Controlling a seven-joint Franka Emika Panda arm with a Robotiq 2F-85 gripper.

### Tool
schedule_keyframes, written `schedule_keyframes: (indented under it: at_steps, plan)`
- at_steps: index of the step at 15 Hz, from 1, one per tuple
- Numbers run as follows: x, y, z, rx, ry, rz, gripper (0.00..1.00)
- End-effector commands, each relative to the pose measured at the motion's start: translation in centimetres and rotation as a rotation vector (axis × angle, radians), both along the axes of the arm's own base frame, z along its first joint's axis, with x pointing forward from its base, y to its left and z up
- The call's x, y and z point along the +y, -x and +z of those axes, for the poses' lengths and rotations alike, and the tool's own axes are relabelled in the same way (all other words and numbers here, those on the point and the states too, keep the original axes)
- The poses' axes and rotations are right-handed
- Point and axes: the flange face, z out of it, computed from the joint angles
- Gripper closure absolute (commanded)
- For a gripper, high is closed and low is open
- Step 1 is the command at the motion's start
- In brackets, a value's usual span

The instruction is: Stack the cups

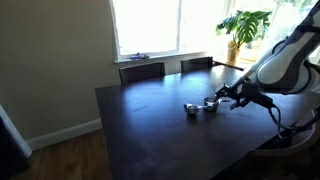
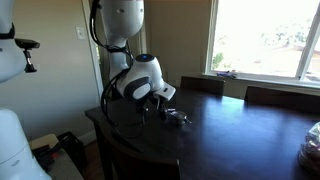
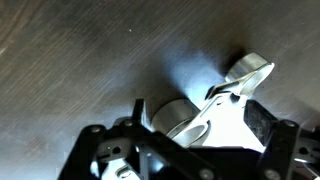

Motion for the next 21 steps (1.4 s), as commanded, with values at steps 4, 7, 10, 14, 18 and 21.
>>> schedule_keyframes:
  at_steps: [4, 7, 10, 14, 18, 21]
  plan:
    - [3.8, -5.0, 4.6, 0.006, 0.075, 0.095, 0.0]
    - [4.1, -7.0, 6.4, 0.017, 0.148, 0.15, 0.0]
    - [3.1, -8.9, 6.8, 0.053, 0.257, 0.204, 0.0]
    - [3.6, -11.2, 5.6, 0.122, 0.41, 0.312, 0.0]
    - [5.6, -12.4, 4.2, 0.17, 0.462, 0.397, 0.0]
    - [7.1, -12.6, 3.4, 0.232, 0.458, 0.488, 0.0]
